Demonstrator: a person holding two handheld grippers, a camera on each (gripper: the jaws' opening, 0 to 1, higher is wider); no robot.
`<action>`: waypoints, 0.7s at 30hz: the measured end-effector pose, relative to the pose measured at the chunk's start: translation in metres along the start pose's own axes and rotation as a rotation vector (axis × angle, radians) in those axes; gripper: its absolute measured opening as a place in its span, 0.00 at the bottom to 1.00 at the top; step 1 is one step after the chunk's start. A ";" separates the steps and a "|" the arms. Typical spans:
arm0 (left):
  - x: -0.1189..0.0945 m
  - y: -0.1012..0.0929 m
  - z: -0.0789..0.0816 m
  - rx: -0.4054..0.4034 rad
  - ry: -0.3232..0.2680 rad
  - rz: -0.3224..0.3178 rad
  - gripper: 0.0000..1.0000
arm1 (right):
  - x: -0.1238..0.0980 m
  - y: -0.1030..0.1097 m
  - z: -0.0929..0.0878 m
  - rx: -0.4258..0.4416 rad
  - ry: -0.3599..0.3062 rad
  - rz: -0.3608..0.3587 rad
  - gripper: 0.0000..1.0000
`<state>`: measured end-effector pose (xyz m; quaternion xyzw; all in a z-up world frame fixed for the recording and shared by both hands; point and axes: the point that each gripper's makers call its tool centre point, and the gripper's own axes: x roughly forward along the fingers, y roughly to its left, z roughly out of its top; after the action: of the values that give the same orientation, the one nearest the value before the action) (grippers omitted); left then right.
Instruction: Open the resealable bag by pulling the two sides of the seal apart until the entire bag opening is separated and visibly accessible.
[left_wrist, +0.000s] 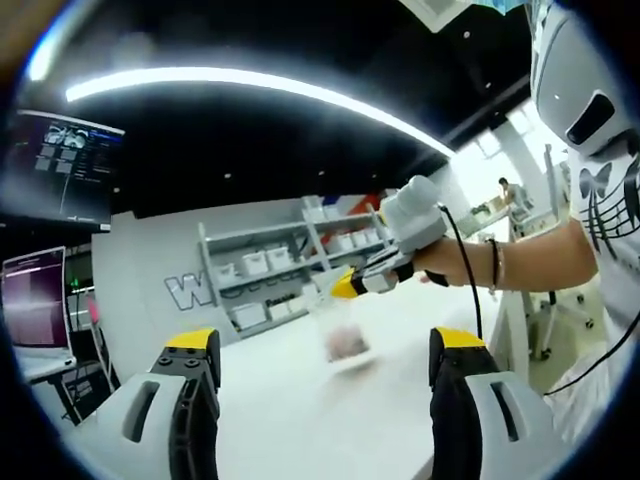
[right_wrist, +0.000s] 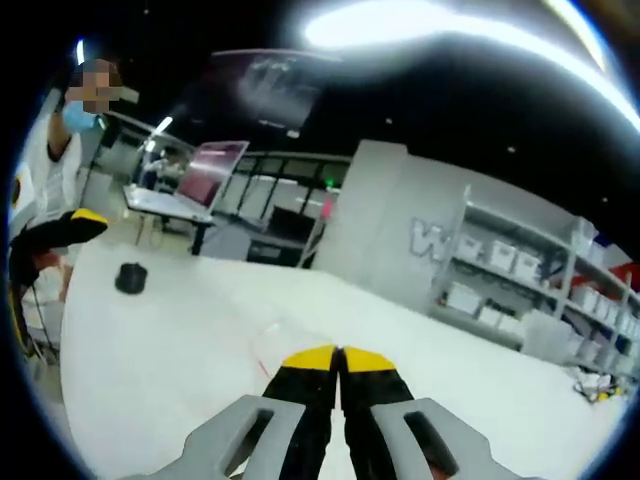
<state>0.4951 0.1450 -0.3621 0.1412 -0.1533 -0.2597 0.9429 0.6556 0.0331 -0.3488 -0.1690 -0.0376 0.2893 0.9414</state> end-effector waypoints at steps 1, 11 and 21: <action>0.000 0.000 0.000 0.000 0.001 -0.001 0.85 | 0.001 0.000 -0.001 0.003 0.000 -0.001 0.00; 0.003 -0.001 0.000 0.000 -0.001 -0.008 0.85 | 0.009 -0.007 -0.003 0.026 0.000 -0.009 0.00; 0.006 0.001 -0.001 -0.004 -0.003 -0.012 0.85 | 0.021 -0.017 -0.008 0.046 0.008 -0.025 0.00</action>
<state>0.5006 0.1432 -0.3611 0.1400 -0.1534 -0.2658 0.9414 0.6833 0.0292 -0.3516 -0.1480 -0.0292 0.2774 0.9488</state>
